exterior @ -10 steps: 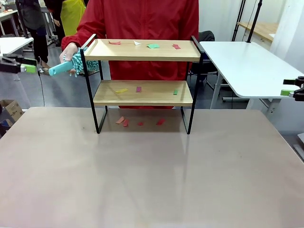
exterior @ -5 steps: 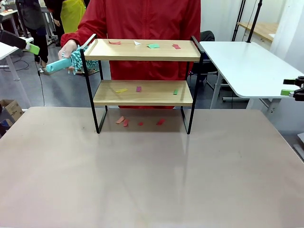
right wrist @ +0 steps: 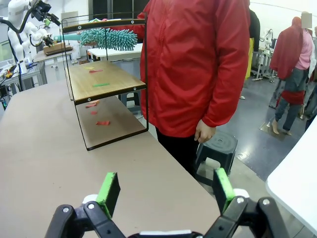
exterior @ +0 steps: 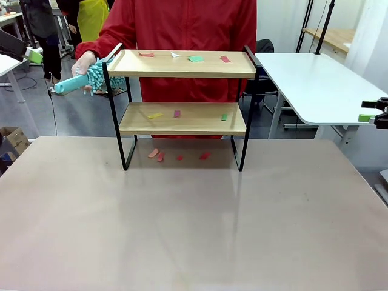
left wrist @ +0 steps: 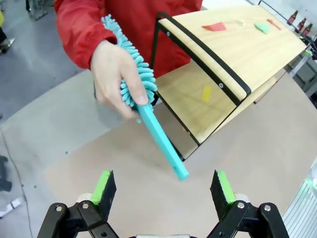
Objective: Clean the shelf.
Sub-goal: Pick up the Duster handed by the human.
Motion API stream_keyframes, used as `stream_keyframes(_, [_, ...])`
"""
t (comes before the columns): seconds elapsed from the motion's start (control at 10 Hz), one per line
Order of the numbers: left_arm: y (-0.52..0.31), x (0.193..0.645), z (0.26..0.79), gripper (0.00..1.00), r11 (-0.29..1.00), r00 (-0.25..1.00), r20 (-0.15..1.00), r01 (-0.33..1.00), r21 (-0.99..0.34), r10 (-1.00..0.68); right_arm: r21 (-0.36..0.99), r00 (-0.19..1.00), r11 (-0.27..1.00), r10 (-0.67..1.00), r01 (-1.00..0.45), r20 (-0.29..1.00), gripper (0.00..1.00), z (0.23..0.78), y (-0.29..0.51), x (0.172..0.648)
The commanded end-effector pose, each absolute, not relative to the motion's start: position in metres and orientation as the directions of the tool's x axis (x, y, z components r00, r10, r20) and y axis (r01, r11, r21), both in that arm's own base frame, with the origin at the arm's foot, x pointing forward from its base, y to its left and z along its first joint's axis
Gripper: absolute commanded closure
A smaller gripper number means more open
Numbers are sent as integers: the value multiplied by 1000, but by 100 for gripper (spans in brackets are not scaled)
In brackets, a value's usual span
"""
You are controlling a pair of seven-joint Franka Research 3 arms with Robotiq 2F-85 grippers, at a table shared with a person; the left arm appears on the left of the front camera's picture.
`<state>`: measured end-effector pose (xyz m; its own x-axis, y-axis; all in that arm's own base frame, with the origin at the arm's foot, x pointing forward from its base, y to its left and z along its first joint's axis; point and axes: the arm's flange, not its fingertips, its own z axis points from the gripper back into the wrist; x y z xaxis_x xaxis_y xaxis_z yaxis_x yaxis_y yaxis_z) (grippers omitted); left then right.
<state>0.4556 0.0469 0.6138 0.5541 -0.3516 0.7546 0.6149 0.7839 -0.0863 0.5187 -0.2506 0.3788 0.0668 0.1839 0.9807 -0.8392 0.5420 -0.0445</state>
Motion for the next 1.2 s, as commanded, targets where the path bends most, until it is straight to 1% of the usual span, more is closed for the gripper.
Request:
stream_keyframes(0.0, [51,453,615,0,792,560,752,605,-86,-347,-39,81,553,190,-832,978,0,386,-247,519])
stream_keyframes(0.1, [32,443,631,0,787,567,732,613,-67,-379,-39,81,553,190,-832,978,0,386,-247,519])
stream_keyframes(0.2, [17,441,640,0,810,602,700,584,-56,-385,-39,81,553,190,-832,978,0,386,-247,519])
stream_keyframes(0.3, [3,443,642,0,823,655,645,563,-71,-393,-39,81,553,190,-832,978,0,386,-247,519])
stream_keyframes(0.6, [-34,450,631,0,864,760,509,499,-61,-403,-39,81,553,190,-832,978,0,386,-247,519])
stream_keyframes(0.7, [-44,453,625,0,907,791,497,422,-21,-356,-39,81,553,190,-832,978,0,386,-247,519])
stream_keyframes(1.1, [-76,466,595,0,956,808,512,273,112,-291,-39,81,553,190,-832,978,0,386,-247,519])
